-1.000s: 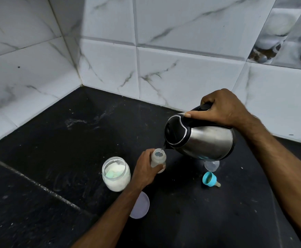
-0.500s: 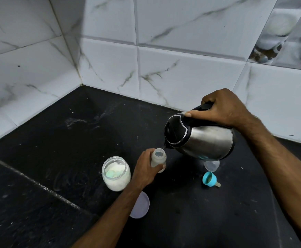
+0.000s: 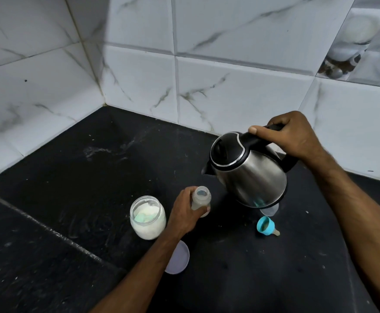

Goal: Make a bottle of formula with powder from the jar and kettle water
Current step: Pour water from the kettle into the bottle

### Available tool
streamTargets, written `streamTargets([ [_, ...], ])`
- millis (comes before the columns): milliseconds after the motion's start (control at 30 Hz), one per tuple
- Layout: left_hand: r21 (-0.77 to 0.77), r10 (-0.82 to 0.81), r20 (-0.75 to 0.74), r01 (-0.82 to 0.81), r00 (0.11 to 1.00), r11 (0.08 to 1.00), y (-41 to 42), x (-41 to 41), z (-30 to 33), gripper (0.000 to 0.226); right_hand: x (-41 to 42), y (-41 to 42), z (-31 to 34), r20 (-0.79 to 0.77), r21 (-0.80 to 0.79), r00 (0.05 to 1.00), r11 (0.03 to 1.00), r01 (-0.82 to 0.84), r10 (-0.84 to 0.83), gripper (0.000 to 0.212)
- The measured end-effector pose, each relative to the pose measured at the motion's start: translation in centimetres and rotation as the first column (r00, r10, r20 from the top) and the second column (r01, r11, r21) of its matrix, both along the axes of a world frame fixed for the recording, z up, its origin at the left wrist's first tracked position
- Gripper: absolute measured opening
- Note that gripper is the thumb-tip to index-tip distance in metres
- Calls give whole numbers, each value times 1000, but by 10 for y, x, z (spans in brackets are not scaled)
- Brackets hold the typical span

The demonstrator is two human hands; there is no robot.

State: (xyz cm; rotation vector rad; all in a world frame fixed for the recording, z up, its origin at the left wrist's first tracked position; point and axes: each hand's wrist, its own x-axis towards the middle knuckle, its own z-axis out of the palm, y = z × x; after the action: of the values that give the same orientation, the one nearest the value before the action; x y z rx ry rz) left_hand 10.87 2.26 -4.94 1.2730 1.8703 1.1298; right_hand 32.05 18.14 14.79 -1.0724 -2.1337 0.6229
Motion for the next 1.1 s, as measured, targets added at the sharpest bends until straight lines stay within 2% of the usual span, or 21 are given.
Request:
streamTargets([
  [67,9,7,-3,-7,1000,1000,-1,0,0,53,0,3,-2,-59,-11,998,999,36,-37,85],
  [300,12,9,15,-9,1000,1000,-2,0,-1,51,-22,12,-22,-246,-40,956,987,156,-161,88],
  [600,45,4,31,-5,1000,999,-3,0,-4,51,-78,13,-64,-475,-206,853,970,131,-216,80],
  [767,78,5,43,-9,999,997,-4,1,-4,49,-108,12,-76,-486,-254,846,962,103,-219,82],
  [900,82,8,40,-12,999,997,-5,2,-4,48,-122,8,-86,-493,-280,839,955,96,-229,71],
  [1100,76,7,44,-10,999,997,-4,1,-7,51,-128,5,-102,-495,-321,835,944,79,-239,68],
])
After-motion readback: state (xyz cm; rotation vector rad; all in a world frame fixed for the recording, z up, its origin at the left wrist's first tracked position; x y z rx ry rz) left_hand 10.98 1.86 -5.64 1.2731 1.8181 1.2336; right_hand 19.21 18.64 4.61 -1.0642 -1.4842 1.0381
